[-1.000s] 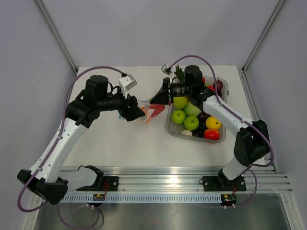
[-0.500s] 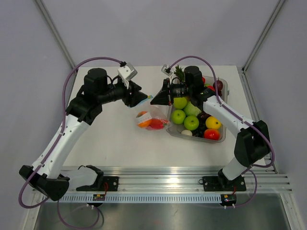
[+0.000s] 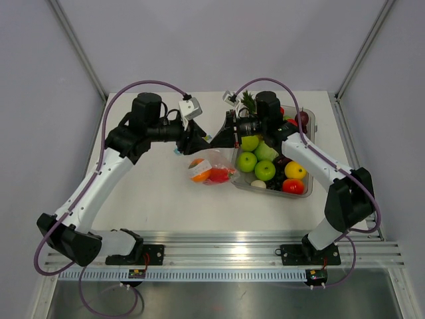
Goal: Place the food in the zip-top bag and seal the zipper
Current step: Zip the zipper food storage bag, then place the zipper food storage bag at the center of the board.
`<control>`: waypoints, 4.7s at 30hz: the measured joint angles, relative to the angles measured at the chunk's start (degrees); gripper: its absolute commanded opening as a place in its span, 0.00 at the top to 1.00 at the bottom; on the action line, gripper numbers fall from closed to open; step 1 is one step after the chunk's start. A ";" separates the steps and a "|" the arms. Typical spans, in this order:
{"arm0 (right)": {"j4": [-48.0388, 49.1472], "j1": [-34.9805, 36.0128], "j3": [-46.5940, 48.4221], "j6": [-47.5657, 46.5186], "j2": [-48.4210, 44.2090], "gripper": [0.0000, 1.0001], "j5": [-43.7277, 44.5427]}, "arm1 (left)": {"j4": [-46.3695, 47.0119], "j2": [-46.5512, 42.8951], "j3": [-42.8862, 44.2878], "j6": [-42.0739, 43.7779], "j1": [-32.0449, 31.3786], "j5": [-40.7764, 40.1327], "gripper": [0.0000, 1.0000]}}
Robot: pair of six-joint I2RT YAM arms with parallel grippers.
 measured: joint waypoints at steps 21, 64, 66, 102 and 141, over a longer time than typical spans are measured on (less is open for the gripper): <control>-3.63 0.02 0.00 -1.77 -1.29 1.00 -4.70 | -2.47 2.95 1.22 2.23 0.00 5.60 0.66; -3.93 0.09 -0.04 -2.80 -4.70 1.00 -5.77 | 0.61 4.70 1.62 -5.46 1.95 16.87 1.00; -3.78 0.09 -0.26 -2.54 -4.76 1.00 -5.01 | 0.57 4.76 1.62 -5.42 1.99 16.81 1.00; 21.11 -2.14 -15.78 12.66 -16.57 1.00 16.98 | 8.13 4.66 -6.19 -6.69 7.30 16.96 1.00; 11.87 -12.76 5.62 14.34 -3.50 0.30 18.97 | 6.84 -5.79 -19.45 -20.59 12.15 -16.39 1.00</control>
